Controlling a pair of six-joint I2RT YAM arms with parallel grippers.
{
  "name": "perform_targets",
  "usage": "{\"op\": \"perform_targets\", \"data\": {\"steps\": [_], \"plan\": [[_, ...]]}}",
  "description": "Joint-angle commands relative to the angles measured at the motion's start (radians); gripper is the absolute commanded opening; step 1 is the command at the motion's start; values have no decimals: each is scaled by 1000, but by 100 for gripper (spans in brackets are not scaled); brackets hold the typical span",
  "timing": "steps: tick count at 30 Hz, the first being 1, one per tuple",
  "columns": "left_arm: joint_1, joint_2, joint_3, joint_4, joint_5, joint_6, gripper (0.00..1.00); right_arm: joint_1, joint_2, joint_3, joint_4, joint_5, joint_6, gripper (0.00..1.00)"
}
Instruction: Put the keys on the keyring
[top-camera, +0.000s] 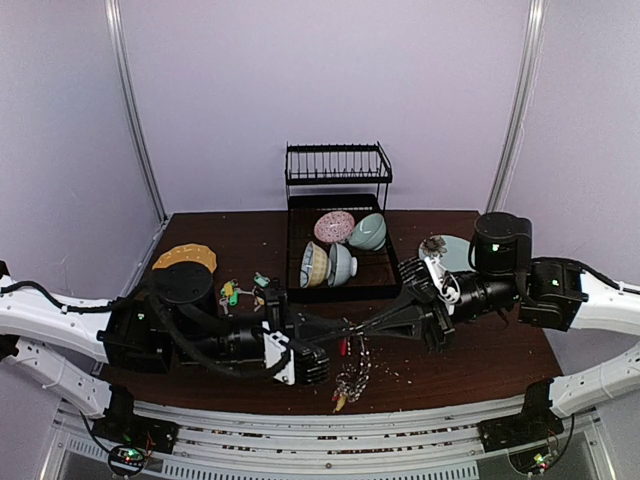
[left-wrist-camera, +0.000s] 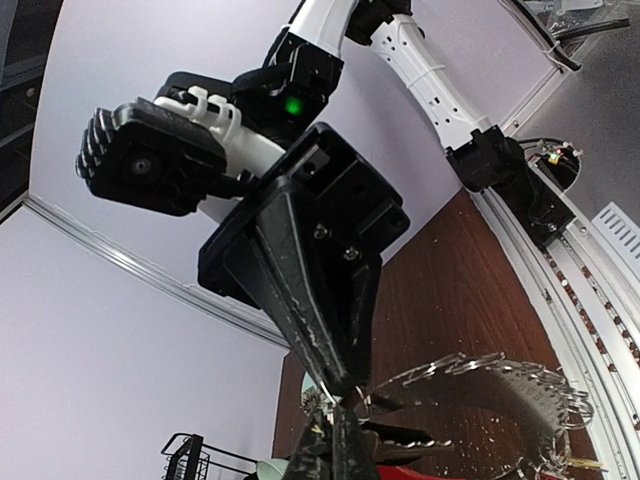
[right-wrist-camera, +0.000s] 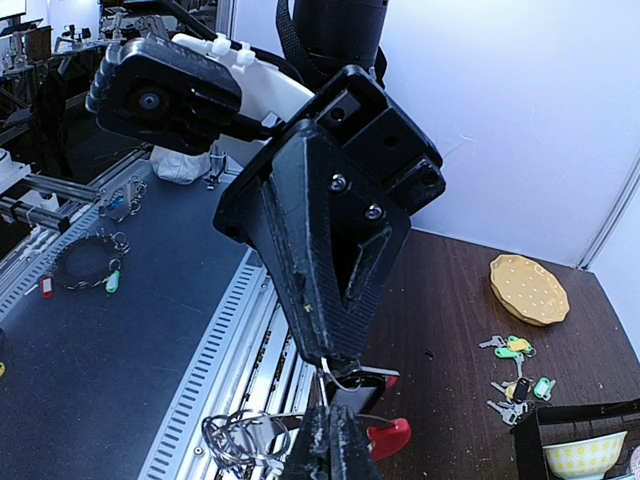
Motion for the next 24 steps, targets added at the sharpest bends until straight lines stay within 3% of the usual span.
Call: {"op": "perform_targets", "data": {"steps": [1, 17, 24], "plan": [[-11, 8, 25, 19, 11, 6, 0, -7, 3, 32, 25, -10, 21, 0], [-17, 7, 20, -10, 16, -15, 0, -32, 8, 41, 62, 50, 97, 0], [-18, 10, 5, 12, -4, -27, 0, -43, -8, 11, 155, 98, 155, 0]]}}
